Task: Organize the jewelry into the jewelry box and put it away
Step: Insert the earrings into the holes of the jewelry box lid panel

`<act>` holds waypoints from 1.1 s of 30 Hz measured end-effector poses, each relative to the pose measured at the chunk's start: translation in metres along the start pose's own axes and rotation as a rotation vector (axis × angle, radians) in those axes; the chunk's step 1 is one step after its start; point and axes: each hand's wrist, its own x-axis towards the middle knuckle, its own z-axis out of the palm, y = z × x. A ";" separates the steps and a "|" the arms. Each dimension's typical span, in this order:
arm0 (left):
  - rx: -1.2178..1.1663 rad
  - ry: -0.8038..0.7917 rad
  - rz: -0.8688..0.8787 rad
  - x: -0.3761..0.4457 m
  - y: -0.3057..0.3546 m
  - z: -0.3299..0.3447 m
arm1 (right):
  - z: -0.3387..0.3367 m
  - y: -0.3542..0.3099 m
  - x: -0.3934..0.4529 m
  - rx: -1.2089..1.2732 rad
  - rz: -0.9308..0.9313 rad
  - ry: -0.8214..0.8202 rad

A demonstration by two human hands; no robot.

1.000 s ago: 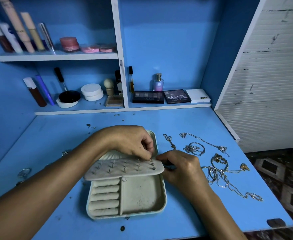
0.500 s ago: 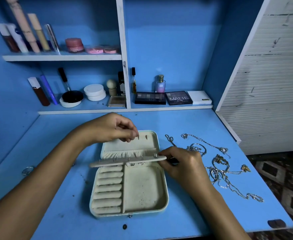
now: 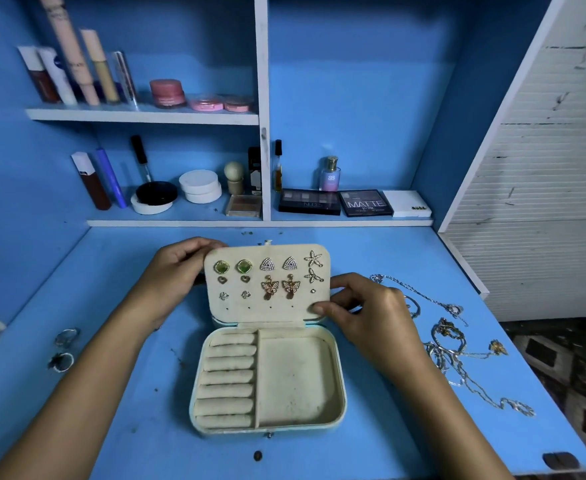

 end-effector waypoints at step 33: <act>0.439 0.309 0.183 -0.035 -0.048 0.014 | -0.006 -0.002 0.019 -0.031 0.269 -0.148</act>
